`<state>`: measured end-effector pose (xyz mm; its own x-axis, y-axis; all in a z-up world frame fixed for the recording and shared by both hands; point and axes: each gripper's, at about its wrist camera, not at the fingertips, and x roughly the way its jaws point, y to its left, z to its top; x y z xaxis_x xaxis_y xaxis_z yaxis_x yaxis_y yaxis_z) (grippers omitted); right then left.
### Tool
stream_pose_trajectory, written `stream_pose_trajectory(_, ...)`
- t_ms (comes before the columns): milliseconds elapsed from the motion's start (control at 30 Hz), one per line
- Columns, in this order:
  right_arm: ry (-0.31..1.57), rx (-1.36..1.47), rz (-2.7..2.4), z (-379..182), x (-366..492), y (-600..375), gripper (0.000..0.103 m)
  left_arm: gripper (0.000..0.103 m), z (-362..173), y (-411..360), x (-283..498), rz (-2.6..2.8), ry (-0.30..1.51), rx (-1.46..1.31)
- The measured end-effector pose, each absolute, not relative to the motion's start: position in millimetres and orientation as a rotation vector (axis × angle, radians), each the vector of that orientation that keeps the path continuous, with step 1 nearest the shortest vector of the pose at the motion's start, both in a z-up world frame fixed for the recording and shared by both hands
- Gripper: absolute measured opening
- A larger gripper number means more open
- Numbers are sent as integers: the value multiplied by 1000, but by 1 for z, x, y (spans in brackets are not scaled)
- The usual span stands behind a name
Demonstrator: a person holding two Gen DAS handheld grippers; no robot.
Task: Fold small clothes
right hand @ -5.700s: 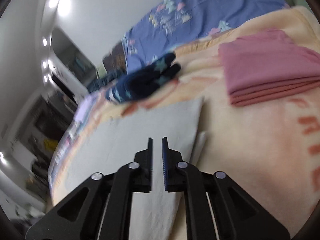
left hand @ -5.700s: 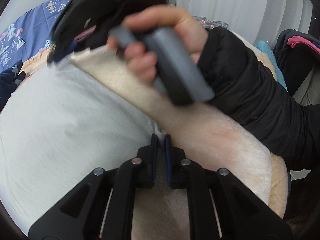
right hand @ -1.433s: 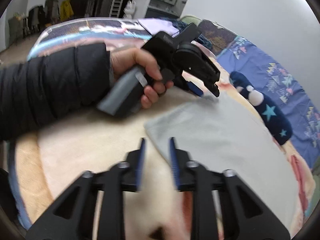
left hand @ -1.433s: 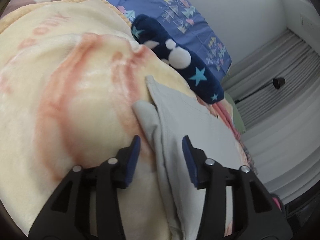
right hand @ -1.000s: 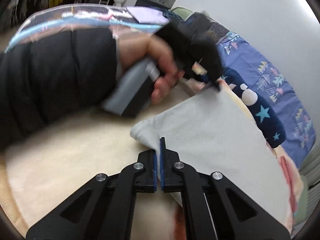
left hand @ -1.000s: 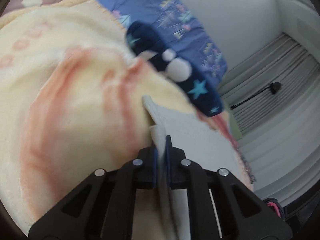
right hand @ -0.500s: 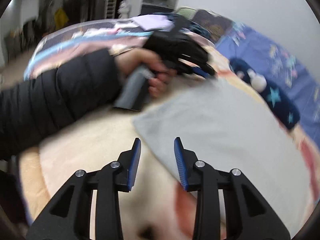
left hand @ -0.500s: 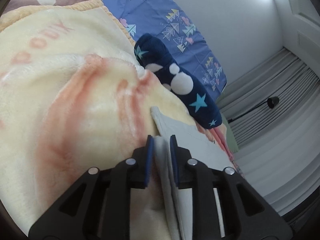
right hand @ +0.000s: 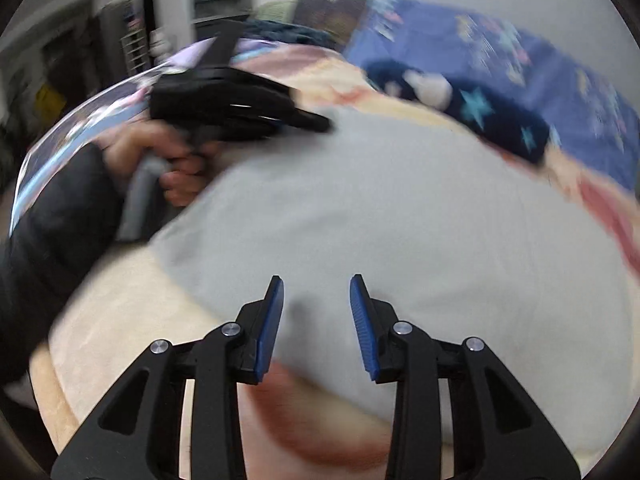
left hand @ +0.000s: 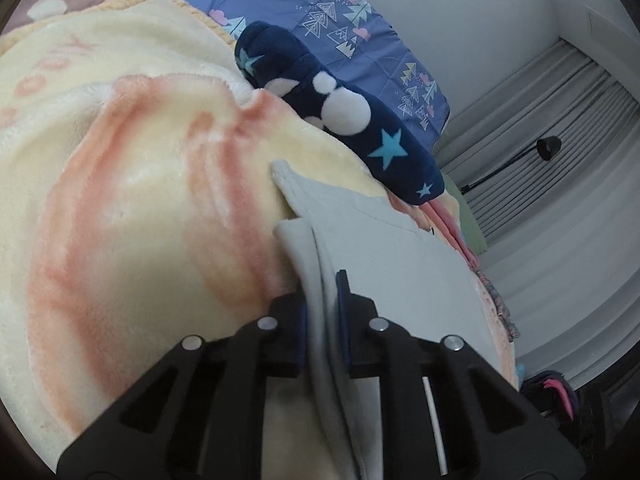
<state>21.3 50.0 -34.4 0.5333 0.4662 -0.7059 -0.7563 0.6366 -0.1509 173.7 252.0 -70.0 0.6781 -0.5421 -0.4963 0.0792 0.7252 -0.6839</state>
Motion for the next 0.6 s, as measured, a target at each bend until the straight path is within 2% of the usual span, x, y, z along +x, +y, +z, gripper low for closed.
stream_pose_trajectory(133,543,-769,804,-54,-22,94,50,13,-70,250,173,-377,758,-668)
stream_pose_trajectory(200,505,-863,736,-66,-25,110,50,14,-72,250,174,-381,768,-672)
stream_pose_trajectory(600,524,-816,603,-64,3,146,51,16,-75,249,176,-391,788,-681)
